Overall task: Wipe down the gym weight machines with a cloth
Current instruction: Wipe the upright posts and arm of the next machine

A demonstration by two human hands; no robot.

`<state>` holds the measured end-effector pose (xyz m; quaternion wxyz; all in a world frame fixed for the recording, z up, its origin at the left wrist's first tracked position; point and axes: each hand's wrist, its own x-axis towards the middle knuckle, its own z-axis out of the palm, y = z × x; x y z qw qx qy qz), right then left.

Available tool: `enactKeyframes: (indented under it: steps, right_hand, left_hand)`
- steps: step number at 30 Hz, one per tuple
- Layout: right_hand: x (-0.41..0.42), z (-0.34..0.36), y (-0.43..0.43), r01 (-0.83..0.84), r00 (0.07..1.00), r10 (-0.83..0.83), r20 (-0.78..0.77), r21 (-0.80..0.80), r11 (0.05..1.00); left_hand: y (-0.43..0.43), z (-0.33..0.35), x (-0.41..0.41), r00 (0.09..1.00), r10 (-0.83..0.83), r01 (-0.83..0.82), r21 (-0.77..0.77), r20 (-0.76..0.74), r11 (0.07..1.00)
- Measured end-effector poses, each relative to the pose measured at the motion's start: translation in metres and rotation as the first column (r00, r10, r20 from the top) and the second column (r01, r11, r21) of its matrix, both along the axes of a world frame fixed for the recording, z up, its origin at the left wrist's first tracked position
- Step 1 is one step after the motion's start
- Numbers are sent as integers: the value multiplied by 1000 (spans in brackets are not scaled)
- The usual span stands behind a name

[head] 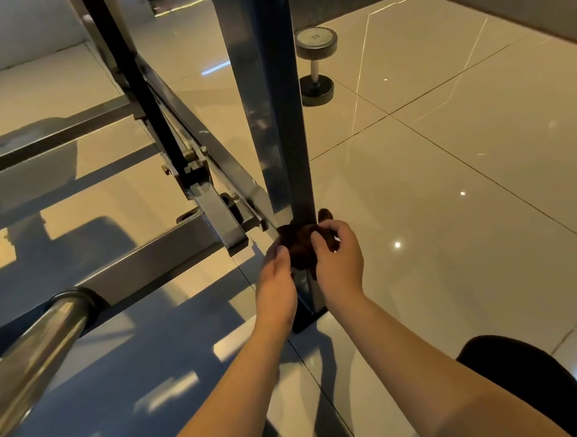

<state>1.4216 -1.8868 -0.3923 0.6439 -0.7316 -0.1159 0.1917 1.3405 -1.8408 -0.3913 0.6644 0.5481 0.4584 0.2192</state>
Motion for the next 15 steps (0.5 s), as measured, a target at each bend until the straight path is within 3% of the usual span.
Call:
enactKeyframes:
  steps: [4,11,15]
  right_hand:
    - [6,-8,-10,4,990,-5,-140,-7,1000]
    - [1,21,3,-47,988,41,148,41,998]
    - [1,-10,-7,-51,998,53,33,-43,998]
  left_hand:
    - [-3,-9,0,999,-36,36,21,-19,999]
    - [-5,-17,1,998,37,-36,-11,51,999]
    - [-4,-30,-9,998,-44,45,40,-33,998]
